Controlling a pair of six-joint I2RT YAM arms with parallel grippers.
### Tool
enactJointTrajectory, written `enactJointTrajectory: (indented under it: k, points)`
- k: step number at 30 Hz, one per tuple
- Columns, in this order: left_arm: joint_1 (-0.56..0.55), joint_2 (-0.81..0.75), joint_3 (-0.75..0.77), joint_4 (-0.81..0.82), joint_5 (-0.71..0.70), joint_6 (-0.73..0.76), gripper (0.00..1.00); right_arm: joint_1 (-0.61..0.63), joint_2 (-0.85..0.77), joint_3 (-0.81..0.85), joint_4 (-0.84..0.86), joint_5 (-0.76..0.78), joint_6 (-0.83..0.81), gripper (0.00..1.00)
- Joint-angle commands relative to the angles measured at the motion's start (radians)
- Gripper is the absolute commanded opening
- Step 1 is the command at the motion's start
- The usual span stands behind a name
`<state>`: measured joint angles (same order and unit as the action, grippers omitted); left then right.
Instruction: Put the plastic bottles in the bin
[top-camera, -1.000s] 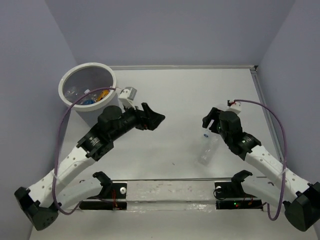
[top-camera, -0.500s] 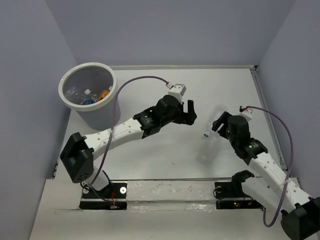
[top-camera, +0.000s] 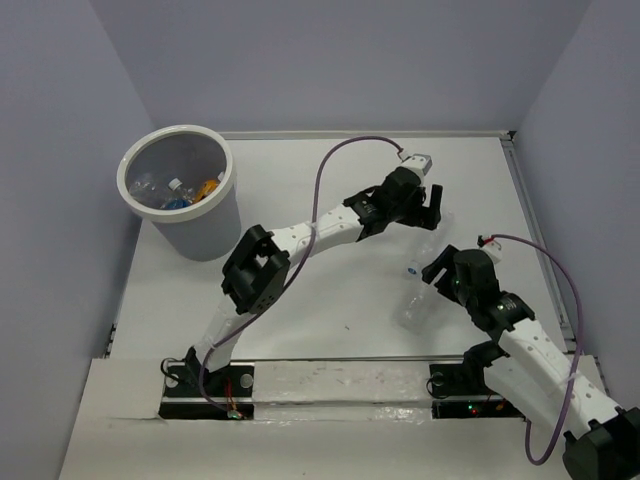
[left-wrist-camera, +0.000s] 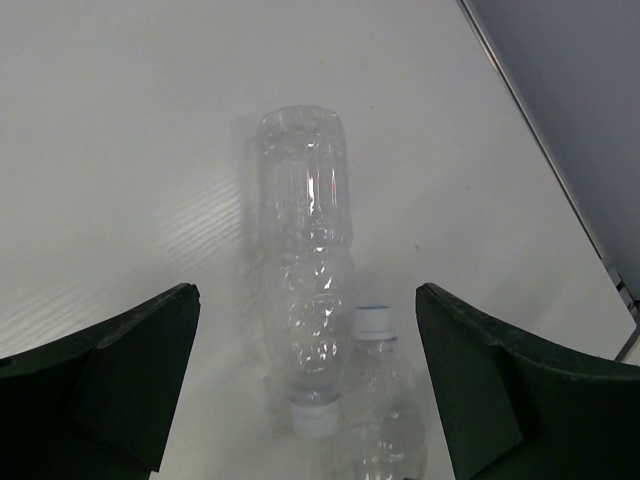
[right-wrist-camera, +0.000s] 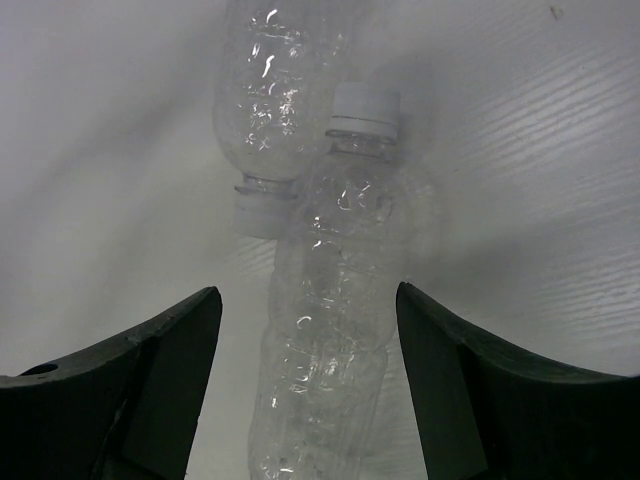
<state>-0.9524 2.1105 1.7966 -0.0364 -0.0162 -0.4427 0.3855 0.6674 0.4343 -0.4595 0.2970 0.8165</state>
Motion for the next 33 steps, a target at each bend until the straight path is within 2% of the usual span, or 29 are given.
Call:
enactJointTrajectory:
  k: [1, 3, 8, 13, 17, 19, 20, 21, 24, 25, 27, 30, 33]
  points:
    - [-0.003, 0.115, 0.226, -0.077, 0.071, 0.005, 0.99, -0.007, 0.018, -0.011, -0.004, -0.064, 0.039, 0.77]
    - [-0.005, 0.190, 0.318, -0.118, 0.104, 0.019, 0.99, -0.007, 0.034, -0.011, -0.004, -0.070, 0.044, 0.77]
    - [-0.006, 0.281, 0.403, -0.138, 0.143, 0.022, 0.99, -0.007, 0.087, -0.032, 0.021, -0.085, 0.068, 0.78]
    - [-0.006, 0.387, 0.532, -0.200, 0.122, 0.038, 0.99, -0.007, 0.110, -0.063, 0.056, -0.091, 0.096, 0.77]
    - [-0.003, 0.442, 0.552, -0.207, 0.101, 0.044, 0.99, -0.007, 0.087, -0.086, 0.073, -0.082, 0.105, 0.72]
    - [0.001, 0.453, 0.544, -0.201, 0.088, 0.041, 0.95, -0.007, 0.093, -0.091, 0.077, -0.081, 0.107, 0.70]
    - [0.004, 0.454, 0.538, -0.194, 0.087, 0.039, 0.92, -0.007, 0.098, -0.092, 0.081, -0.081, 0.108, 0.69]
    - [0.007, 0.450, 0.512, -0.186, 0.082, 0.038, 0.84, -0.007, 0.103, -0.097, 0.088, -0.084, 0.110, 0.67]
    - [0.020, 0.405, 0.446, -0.136, 0.065, 0.032, 0.76, -0.007, 0.101, -0.101, 0.096, -0.076, 0.110, 0.62]
    - [0.024, 0.389, 0.398, -0.123, 0.061, 0.032, 0.69, -0.007, 0.095, -0.103, 0.097, -0.070, 0.107, 0.59]
    - [0.035, 0.327, 0.310, -0.076, 0.045, 0.039, 0.63, -0.007, 0.069, -0.105, 0.097, -0.064, 0.096, 0.54]
    - [0.047, 0.249, 0.207, -0.007, 0.036, 0.048, 0.59, -0.007, 0.035, -0.103, 0.096, -0.068, 0.087, 0.50]
    - [0.064, 0.077, 0.040, 0.065, 0.033, 0.053, 0.57, -0.007, -0.014, -0.101, 0.094, -0.096, 0.076, 0.47]
